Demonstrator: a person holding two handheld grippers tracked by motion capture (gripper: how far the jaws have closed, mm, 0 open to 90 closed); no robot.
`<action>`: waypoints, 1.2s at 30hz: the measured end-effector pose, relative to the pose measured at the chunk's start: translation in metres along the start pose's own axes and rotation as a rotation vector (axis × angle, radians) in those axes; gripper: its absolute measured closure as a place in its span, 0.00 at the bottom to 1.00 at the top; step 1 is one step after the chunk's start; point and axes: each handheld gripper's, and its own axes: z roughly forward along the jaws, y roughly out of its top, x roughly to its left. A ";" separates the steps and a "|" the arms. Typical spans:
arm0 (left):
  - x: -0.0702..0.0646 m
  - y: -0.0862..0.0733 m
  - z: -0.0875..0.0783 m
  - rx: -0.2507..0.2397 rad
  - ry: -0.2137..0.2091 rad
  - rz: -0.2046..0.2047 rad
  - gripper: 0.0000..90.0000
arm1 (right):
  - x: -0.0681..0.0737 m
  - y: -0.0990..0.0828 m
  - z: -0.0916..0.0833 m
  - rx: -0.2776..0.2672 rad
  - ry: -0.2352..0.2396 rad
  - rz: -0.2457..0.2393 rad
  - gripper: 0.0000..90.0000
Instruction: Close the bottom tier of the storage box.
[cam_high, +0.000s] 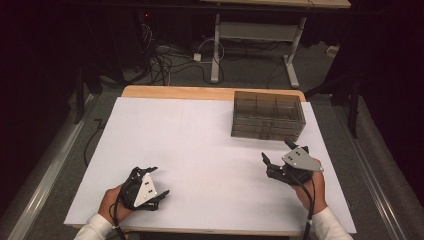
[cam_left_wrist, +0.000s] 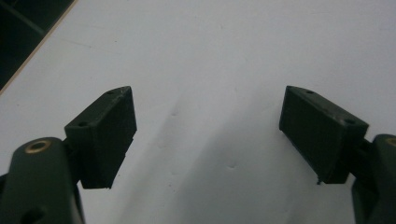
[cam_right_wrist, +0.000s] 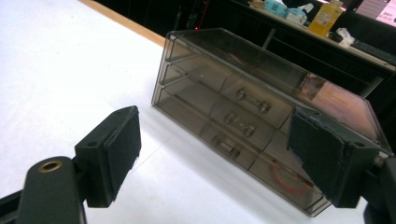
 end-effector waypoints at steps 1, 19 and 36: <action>0.000 0.000 0.000 0.000 0.001 0.001 0.20 | 0.001 -0.001 -0.001 0.001 0.003 -0.002 0.21; 0.000 0.000 0.001 -0.001 0.000 0.000 0.20 | 0.014 -0.018 -0.013 0.011 0.036 -0.056 0.21; 0.001 0.002 0.000 -0.006 0.000 0.002 0.20 | 0.017 -0.036 -0.027 0.012 0.077 -0.079 0.21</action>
